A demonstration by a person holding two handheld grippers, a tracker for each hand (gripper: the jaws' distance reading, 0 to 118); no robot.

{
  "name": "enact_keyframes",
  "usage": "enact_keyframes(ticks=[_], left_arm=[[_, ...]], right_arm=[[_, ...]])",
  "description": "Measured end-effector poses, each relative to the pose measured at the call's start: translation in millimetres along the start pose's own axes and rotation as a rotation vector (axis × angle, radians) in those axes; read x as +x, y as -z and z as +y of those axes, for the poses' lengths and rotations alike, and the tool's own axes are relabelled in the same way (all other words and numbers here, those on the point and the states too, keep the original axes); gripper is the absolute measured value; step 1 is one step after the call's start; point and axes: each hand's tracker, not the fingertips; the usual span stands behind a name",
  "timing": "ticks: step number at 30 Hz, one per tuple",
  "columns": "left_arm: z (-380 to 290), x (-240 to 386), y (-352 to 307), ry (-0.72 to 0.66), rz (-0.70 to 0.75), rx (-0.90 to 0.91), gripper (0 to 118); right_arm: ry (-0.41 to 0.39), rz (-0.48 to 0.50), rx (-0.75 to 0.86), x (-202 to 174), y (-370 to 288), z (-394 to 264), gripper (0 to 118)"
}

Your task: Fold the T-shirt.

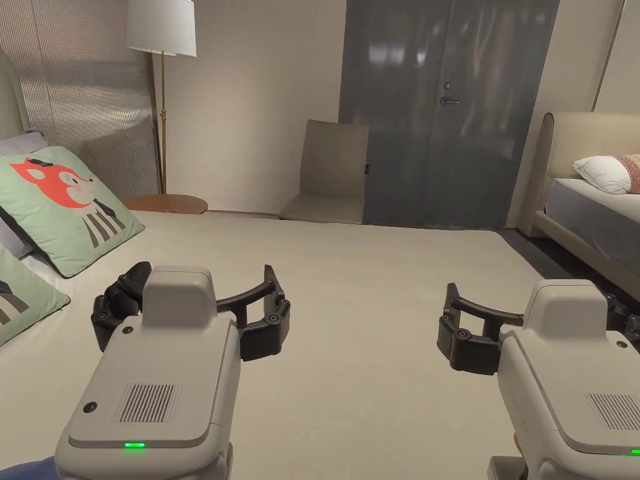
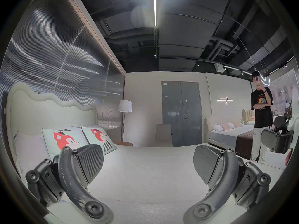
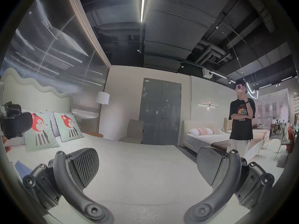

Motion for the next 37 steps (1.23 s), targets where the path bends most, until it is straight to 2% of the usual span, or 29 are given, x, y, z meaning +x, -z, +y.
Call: enact_keyframes(ticks=[3, 6, 9, 13, 16, 21, 25, 29, 35, 37], left_arm=[[0, 0, 0, 0.001, -0.004, -0.003, 111], [-1, 0, 0, 0.004, -0.007, -0.008, 111], [-1, 0, 0, 0.007, -0.005, -0.008, 111], [-1, 0, 1, 0.007, -0.006, -0.012, 111], [-1, 0, 1, 0.008, -0.003, -0.012, 111], [0, 0, 2, 0.005, -0.003, -0.014, 111], [0, -1, 2, 0.008, -0.002, -0.016, 111], [0, -1, 1, 0.007, -0.002, -0.015, 111], [0, -1, 1, 0.005, 0.000, -0.021, 111], [-1, -1, 0, 0.007, -0.002, -0.022, 111]], right_arm=[[0.070, 0.012, -0.026, 3, 2, 2, 118], [0.091, -0.002, -0.025, 4, 4, 3, 118], [0.057, -0.034, -0.034, 3, 5, 4, 118], [0.083, -0.006, -0.045, 5, 3, 3, 118], [0.086, -0.024, -0.059, 3, 2, 4, 118], [0.024, -0.080, -0.081, -6, 0, 5, 118], [0.078, -0.032, -0.105, -1, -1, 8, 118], [0.042, -0.054, -0.082, -3, -2, 9, 118], [0.058, -0.050, -0.083, -2, -5, 10, 118], [0.079, -0.020, -0.097, 1, -5, 10, 118]])
